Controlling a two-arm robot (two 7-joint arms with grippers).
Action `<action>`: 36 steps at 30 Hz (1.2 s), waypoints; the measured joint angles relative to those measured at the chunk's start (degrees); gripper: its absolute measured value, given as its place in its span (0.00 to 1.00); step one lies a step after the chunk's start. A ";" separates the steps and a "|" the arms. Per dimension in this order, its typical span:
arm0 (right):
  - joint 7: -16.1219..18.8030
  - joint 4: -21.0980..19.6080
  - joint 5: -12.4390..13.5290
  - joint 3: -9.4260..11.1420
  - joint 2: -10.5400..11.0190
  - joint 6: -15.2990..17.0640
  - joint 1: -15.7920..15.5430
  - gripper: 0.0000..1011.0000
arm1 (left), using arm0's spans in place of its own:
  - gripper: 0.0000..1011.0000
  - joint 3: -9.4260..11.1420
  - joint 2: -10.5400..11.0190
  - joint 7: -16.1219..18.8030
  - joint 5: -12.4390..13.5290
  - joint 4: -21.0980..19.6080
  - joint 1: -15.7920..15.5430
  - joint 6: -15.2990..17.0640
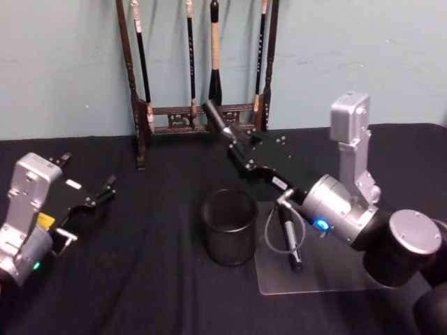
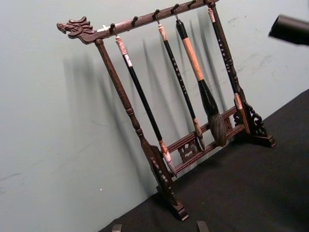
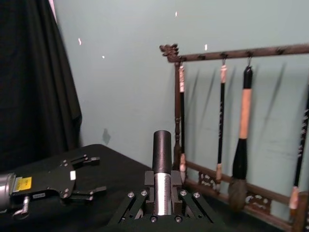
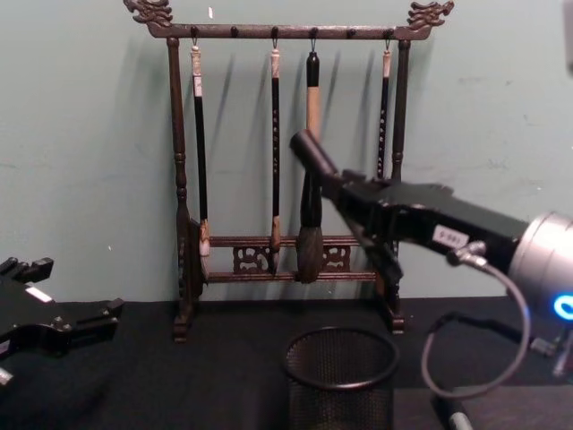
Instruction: Pick up the water-based marker from the table and place it into the pen holder.
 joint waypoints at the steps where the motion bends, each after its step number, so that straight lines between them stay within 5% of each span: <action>1: 0.00 0.24 0.03 -0.25 -0.08 0.03 0.10 0.20 | 0.99 0.00 0.00 0.00 0.00 0.00 0.00 0.00; 13: -0.25 4.17 0.01 -3.18 -0.90 0.76 1.09 0.20 | 0.99 0.00 0.00 0.00 0.00 0.00 0.00 0.00; 36: -1.03 6.57 -1.30 -4.75 -1.12 1.70 0.73 0.20 | 0.99 0.00 0.00 0.00 0.00 0.00 0.00 0.00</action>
